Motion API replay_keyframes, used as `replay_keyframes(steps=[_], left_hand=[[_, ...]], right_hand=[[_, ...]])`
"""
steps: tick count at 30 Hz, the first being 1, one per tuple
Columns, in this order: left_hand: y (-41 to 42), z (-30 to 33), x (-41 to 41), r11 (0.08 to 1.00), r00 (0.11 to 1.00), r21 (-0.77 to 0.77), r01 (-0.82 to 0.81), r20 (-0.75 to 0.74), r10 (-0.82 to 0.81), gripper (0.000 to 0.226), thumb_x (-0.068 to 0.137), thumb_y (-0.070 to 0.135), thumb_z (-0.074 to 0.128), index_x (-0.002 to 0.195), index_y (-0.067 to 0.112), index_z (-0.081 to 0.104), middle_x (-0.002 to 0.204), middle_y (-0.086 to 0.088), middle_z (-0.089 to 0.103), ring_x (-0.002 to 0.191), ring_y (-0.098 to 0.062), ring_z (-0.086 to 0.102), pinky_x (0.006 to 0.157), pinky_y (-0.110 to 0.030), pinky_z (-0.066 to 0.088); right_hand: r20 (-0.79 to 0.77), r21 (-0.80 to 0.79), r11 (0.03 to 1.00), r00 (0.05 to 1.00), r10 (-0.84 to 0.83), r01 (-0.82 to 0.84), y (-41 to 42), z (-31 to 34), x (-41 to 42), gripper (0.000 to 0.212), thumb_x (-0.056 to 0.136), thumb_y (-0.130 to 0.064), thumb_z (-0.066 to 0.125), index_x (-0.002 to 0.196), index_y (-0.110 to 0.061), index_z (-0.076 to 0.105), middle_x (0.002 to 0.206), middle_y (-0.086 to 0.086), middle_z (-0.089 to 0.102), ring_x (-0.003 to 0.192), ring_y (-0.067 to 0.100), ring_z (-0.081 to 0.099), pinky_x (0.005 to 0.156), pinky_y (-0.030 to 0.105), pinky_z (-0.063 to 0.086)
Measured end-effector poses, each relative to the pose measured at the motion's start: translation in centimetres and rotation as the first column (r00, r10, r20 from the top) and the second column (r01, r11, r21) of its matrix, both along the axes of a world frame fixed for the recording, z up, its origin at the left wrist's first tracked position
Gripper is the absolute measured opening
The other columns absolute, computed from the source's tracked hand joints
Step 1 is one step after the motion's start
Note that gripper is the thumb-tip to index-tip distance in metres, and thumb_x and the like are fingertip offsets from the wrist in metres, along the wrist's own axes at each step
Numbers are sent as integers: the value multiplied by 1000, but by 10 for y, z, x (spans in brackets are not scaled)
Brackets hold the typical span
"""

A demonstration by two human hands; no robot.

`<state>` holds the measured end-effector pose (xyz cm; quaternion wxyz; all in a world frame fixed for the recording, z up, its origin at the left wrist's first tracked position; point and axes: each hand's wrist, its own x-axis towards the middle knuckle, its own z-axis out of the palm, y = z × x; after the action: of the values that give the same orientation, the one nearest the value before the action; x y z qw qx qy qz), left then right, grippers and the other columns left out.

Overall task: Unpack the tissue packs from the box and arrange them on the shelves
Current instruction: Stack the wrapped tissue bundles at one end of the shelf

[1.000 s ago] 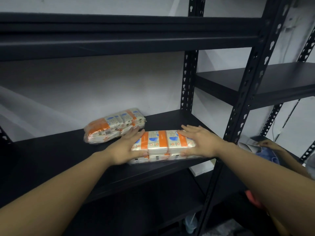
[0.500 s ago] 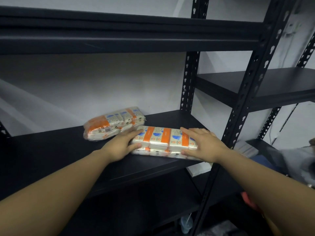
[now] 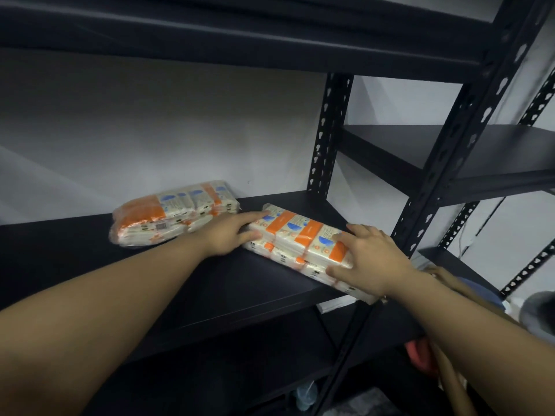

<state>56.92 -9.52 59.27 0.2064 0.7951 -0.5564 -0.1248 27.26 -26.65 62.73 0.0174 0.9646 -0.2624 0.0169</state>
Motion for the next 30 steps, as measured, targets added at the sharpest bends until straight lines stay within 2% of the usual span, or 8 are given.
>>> replay_keyframes(steps=[4,7,9,12,17,19,22,30], left_hand=[[-18,5,8,996,999,77,48,6,-48,62,106,45,55,161,47,27,157,4,50,134,-19,52,105,-28,36],[-23,8,12,993,997,89,72,21,-74,62,105,48,54,161,48,28,161,8,45,139,-20,48,110,-28,34],[-23,8,12,994,996,75,80,19,-82,62,106,46,54,161,46,28,162,10,43,140,-20,47,109,-27,33],[-19,-1,10,999,999,-24,25,-44,-26,65,105,44,57,161,48,25,157,8,49,133,-15,52,108,-27,36],[-10,-33,-7,952,943,-223,-208,-303,135,79,99,48,65,165,30,24,159,-3,49,141,-14,52,121,-34,37],[-7,-41,-15,951,956,-214,-224,-240,171,78,98,53,64,163,27,29,160,0,48,143,-13,49,122,-35,36],[-2,-44,-17,972,985,-156,-174,-33,171,66,100,56,59,157,27,44,162,3,44,147,-15,42,123,-33,32],[-5,-44,-14,988,990,-83,-130,36,133,58,97,62,59,148,35,57,163,9,43,151,-12,35,126,-33,25]], right_hand=[[-19,66,976,978,208,-206,3,6,20,87,86,-73,56,159,-51,14,173,-3,-2,159,31,0,126,61,4],[-58,128,962,966,251,-242,3,7,44,85,85,-82,52,157,-59,11,173,-7,-11,159,34,-7,124,64,2],[-85,163,967,974,211,-195,2,5,57,85,85,-82,53,156,-60,13,173,-5,-7,158,38,-1,124,63,9],[-68,106,985,987,143,-135,1,-3,64,83,86,-79,53,157,-58,16,173,-5,7,153,36,21,119,58,26],[-27,91,996,1000,14,-12,-8,-6,68,85,84,-78,53,157,-55,17,171,-3,20,144,36,35,113,56,37],[-8,99,994,999,-47,47,-10,-3,73,83,83,-74,55,157,-52,24,168,-2,27,141,35,39,110,55,40],[19,126,983,990,-138,135,-13,1,82,76,84,-65,59,154,-49,32,163,-1,35,137,35,42,108,53,40],[36,158,942,952,-305,296,-30,5,108,69,87,-57,56,153,-46,37,152,1,46,131,35,45,103,51,39]])
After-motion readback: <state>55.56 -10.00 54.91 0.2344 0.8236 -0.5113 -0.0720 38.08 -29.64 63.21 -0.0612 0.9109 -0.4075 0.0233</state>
